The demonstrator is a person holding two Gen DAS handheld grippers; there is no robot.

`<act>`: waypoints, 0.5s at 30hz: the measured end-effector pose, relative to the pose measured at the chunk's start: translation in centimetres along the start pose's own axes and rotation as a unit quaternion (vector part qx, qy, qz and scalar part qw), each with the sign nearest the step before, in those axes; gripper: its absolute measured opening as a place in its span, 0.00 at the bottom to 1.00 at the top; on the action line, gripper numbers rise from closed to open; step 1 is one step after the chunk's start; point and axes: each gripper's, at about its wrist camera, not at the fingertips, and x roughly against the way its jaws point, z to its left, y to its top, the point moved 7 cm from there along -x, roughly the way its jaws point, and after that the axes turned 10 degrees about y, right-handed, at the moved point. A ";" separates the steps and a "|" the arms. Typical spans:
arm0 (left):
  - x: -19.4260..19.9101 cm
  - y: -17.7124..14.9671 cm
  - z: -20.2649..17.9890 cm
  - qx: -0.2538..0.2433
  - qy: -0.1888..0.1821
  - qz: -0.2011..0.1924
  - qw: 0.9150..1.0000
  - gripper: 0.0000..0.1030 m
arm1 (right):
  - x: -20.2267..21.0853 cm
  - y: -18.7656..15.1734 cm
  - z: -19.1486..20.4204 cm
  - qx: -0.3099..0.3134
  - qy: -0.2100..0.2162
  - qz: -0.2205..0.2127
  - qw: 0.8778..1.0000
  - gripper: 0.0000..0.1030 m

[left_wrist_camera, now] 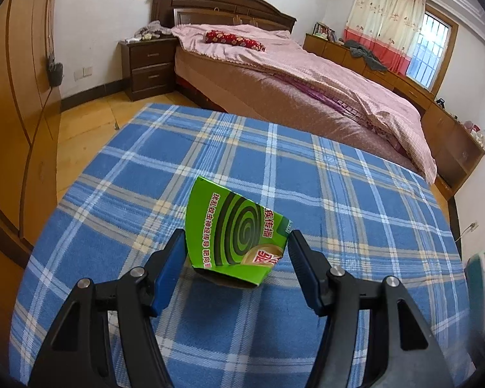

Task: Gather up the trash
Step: 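Carry the green packet and medicine box over the red bin and release both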

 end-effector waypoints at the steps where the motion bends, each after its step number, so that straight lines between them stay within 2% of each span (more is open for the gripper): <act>1: 0.2 0.0 -0.2 -0.003 -0.002 -0.002 1.000 0.62 | 0.6 -0.3 -0.5 -0.007 -0.002 -0.002 1.000 0.50; 4: 0.9 0.1 -0.6 -0.006 -0.009 -0.009 1.000 0.62 | 2.8 -1.5 -2.5 -0.028 -0.022 -0.012 0.999 0.50; 9: 3.0 0.2 -2.6 -0.040 -0.027 -0.029 0.998 0.62 | 5.9 -3.2 -6.6 -0.070 -0.055 -0.027 0.996 0.50; 15: 6.9 -1.1 -6.1 -0.093 -0.067 -0.035 0.993 0.62 | 9.2 -5.2 -11.2 -0.120 -0.088 -0.052 0.987 0.50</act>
